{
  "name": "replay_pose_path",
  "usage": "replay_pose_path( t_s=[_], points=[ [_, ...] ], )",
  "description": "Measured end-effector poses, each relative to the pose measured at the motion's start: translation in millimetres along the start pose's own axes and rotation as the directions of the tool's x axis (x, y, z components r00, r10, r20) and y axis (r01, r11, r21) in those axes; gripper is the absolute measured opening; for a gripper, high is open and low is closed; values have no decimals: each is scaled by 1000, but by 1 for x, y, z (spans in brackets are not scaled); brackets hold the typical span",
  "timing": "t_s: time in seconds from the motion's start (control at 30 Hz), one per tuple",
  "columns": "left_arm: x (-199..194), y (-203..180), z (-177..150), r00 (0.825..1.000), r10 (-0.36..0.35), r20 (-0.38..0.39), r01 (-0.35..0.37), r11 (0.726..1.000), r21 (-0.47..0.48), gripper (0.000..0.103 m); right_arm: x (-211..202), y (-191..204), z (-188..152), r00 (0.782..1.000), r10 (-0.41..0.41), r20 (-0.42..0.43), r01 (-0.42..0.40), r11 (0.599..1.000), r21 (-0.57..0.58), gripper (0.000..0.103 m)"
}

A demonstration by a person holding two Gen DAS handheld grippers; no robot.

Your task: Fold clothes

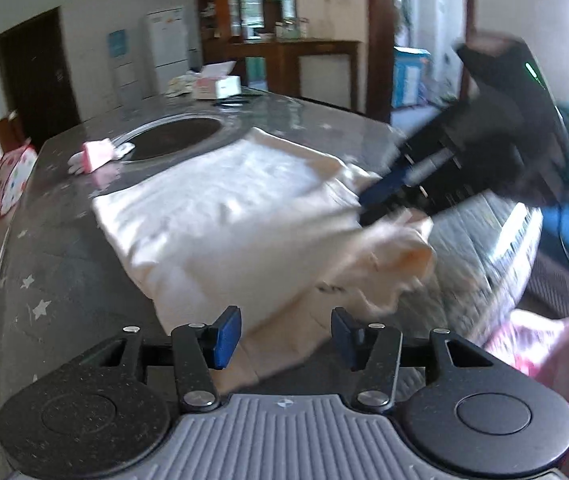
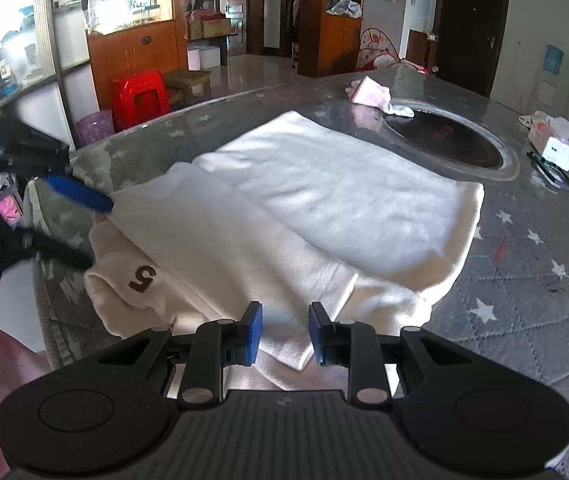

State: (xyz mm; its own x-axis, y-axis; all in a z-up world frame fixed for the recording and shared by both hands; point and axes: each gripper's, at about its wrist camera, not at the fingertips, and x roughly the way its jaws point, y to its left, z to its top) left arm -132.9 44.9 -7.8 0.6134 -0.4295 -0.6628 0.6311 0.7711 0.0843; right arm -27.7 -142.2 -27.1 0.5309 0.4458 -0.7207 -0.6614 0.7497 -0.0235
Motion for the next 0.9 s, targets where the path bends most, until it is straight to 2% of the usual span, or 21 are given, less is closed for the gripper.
replay_pose_path(
  t_s=[0.3,0.37,0.4,0.47,0.57,0.9],
  points=[
    [21,-28,-4,1000,15,26,-19,990,139,52,-9,2,-3,1000,-24,0,24,1000,-17,32],
    [23,-31,-4,999,6,39,-12,988,154,38,-14,2,-4,1000,-29,-4,29,999,-29,32],
    [23,-32,-4,999,-1,46,-6,987,159,36,-16,2,-5,1000,-31,-5,30,999,-37,32],
    [23,-32,-3,998,-4,57,-6,987,163,23,-22,4,-6,1000,-29,-7,28,998,-59,34],
    [20,-27,2,997,-10,78,-1,991,136,12,-30,6,-8,1000,-27,-10,26,995,-92,39],
    [25,19,35,993,-35,114,42,997,-59,9,-44,29,-19,1000,23,17,-18,964,-265,56]
  ],
)
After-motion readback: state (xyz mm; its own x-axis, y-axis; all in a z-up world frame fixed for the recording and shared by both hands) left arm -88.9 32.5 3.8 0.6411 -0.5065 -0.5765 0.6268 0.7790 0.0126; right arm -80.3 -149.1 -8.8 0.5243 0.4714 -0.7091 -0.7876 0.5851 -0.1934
